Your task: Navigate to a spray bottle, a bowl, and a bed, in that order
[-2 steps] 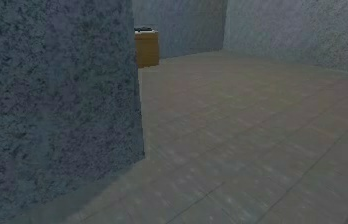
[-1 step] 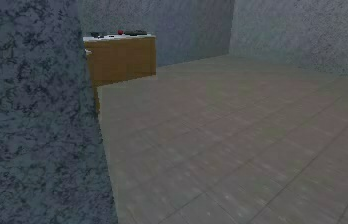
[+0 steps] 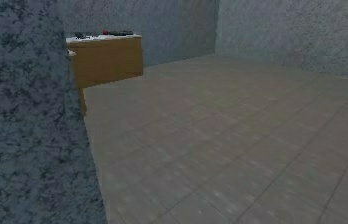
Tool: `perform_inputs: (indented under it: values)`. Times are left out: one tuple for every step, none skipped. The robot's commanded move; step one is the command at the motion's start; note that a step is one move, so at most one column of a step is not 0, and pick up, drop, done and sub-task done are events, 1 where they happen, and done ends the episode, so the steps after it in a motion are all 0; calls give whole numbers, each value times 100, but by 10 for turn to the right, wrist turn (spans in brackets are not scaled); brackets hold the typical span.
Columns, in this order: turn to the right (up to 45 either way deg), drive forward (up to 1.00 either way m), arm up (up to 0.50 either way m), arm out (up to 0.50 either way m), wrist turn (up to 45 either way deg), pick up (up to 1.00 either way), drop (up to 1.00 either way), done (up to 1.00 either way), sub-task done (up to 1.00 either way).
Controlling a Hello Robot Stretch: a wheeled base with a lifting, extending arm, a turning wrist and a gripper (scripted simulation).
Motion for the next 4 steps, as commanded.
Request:
perform_inputs:
  values:
    - [0,90,0,0,0,0,0,0,0]
    - [-390,0,0,0,0,0,0,0,0]
    - [0,100,0,0,0,0,0,0,0]
    - [0,50,0,0,0,0,0,0,0]
